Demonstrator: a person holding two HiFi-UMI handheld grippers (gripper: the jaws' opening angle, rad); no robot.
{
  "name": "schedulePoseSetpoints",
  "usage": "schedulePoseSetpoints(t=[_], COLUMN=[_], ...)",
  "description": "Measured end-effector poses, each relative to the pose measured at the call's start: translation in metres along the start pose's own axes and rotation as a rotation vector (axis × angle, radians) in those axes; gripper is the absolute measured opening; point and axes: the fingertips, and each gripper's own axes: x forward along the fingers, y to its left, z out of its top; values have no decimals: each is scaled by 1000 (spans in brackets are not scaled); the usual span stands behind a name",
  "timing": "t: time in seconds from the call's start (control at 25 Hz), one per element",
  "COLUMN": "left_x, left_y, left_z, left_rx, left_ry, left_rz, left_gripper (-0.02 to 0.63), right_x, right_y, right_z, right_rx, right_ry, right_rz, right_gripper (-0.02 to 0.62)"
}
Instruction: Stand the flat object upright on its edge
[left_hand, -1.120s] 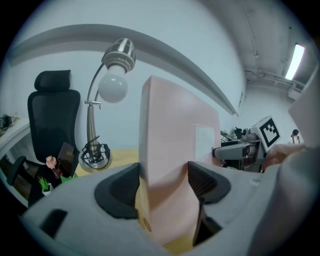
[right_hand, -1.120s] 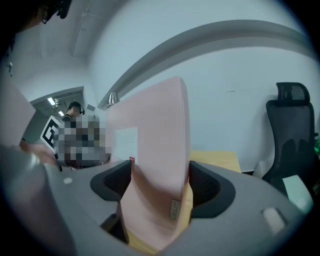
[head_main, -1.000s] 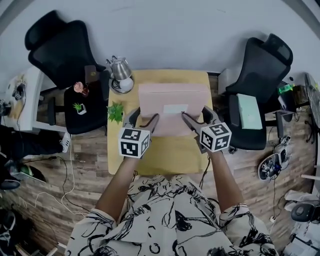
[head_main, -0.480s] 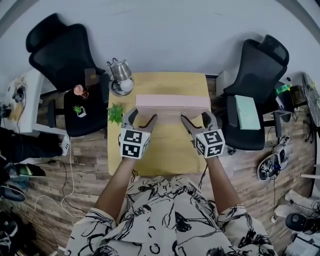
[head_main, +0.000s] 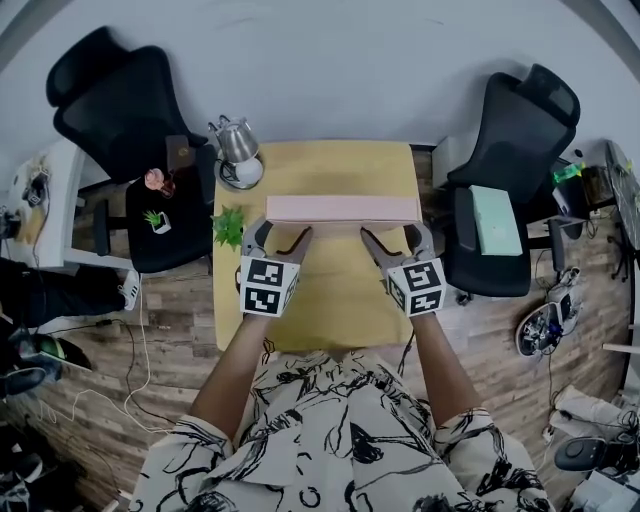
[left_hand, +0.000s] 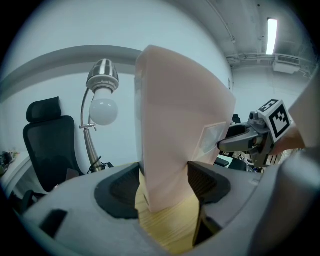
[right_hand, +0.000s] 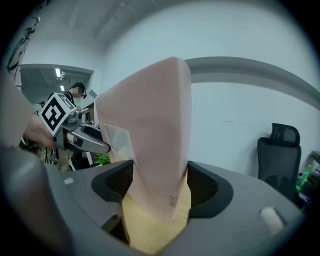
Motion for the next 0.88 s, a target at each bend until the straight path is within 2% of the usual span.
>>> schedulePoseSetpoints(t=[0.4, 0.88], left_x=[11, 22], left_y=[5, 7], left_z=[-7, -1], left_rx=[-20, -26], left_ry=[22, -1], left_rz=[4, -4], left_gripper=[301, 302], right_x=[11, 20], right_y=[-4, -14], right_z=[-6, -9], right_rx=[12, 18], right_ry=[20, 23], right_rz=[8, 3], right_gripper=[345, 345])
